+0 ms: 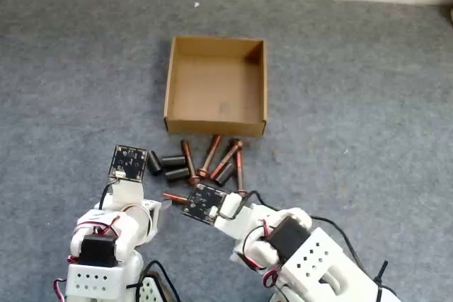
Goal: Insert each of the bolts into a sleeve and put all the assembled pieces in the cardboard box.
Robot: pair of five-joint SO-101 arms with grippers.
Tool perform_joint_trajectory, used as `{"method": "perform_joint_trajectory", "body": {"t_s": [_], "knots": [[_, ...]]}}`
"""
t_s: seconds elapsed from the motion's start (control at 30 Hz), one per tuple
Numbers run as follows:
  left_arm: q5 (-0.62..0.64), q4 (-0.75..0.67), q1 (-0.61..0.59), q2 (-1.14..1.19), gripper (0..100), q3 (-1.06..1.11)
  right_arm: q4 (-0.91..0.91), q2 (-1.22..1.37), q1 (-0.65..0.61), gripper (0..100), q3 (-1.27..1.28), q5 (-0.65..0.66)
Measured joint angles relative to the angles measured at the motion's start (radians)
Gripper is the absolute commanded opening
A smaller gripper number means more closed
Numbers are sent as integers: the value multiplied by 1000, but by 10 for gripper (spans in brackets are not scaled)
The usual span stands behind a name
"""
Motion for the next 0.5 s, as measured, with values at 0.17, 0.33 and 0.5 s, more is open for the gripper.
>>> {"method": "perform_joint_trajectory", "body": {"t_s": [0.17,0.33,0.5], "knots": [[0,0,0,0,274,0,-84,0,2,205,74,0],[0,0,0,0,274,0,-135,0,2,205,115,6],[0,0,0,0,274,0,-158,0,49,205,155,61]]}}
